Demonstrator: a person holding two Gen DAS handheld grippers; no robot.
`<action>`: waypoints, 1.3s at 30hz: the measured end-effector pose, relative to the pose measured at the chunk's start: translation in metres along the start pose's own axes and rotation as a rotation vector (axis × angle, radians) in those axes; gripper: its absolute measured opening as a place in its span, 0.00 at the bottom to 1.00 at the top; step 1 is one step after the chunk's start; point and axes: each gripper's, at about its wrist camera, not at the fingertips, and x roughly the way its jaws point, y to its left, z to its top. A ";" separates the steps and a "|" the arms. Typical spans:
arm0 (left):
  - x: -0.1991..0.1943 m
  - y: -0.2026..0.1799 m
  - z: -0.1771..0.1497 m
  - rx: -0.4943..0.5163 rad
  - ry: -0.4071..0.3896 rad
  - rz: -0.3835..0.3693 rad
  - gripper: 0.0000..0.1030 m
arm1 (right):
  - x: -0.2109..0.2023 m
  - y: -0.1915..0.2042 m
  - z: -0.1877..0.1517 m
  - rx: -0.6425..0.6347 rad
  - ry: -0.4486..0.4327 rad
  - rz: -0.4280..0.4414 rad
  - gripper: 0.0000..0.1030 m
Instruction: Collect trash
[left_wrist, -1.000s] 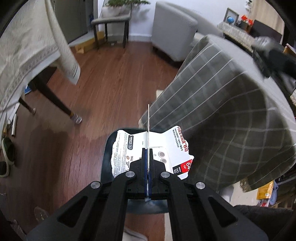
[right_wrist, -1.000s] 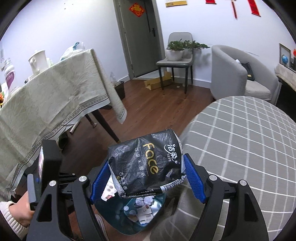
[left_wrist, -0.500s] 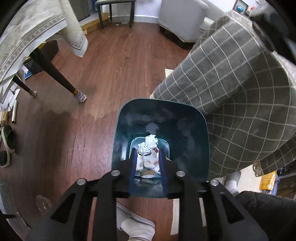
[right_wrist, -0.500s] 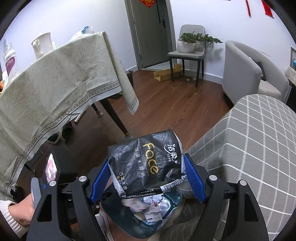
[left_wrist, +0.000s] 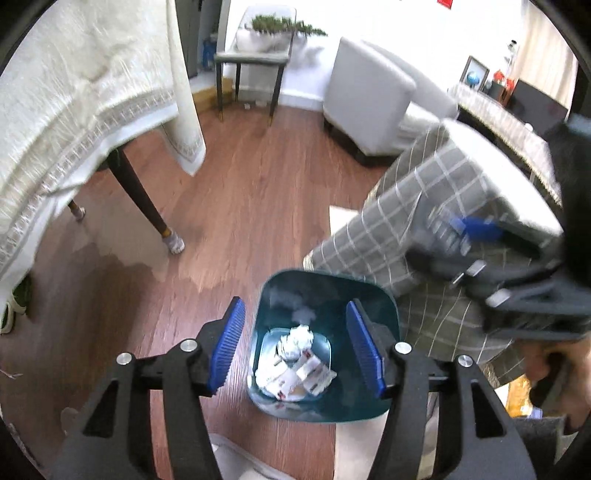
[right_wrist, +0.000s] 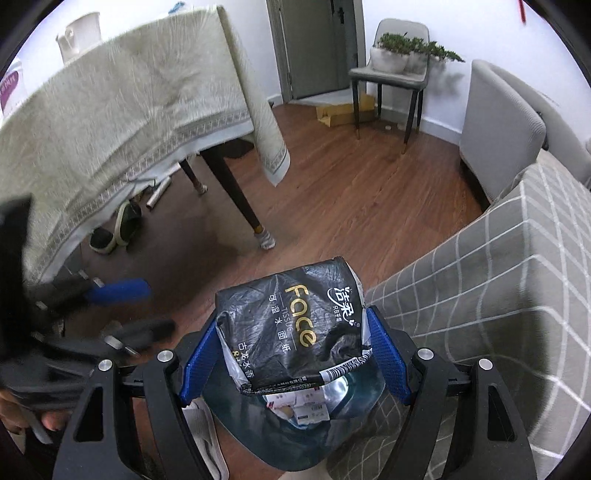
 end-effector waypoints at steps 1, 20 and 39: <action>-0.004 0.000 0.001 -0.003 -0.013 0.001 0.59 | 0.005 0.001 -0.002 -0.001 0.012 -0.001 0.75; -0.065 0.005 0.030 -0.044 -0.186 -0.024 0.39 | 0.075 0.011 -0.053 -0.058 0.230 -0.013 0.75; -0.094 -0.037 0.054 0.031 -0.290 -0.025 0.62 | 0.063 0.006 -0.070 -0.120 0.256 -0.023 0.83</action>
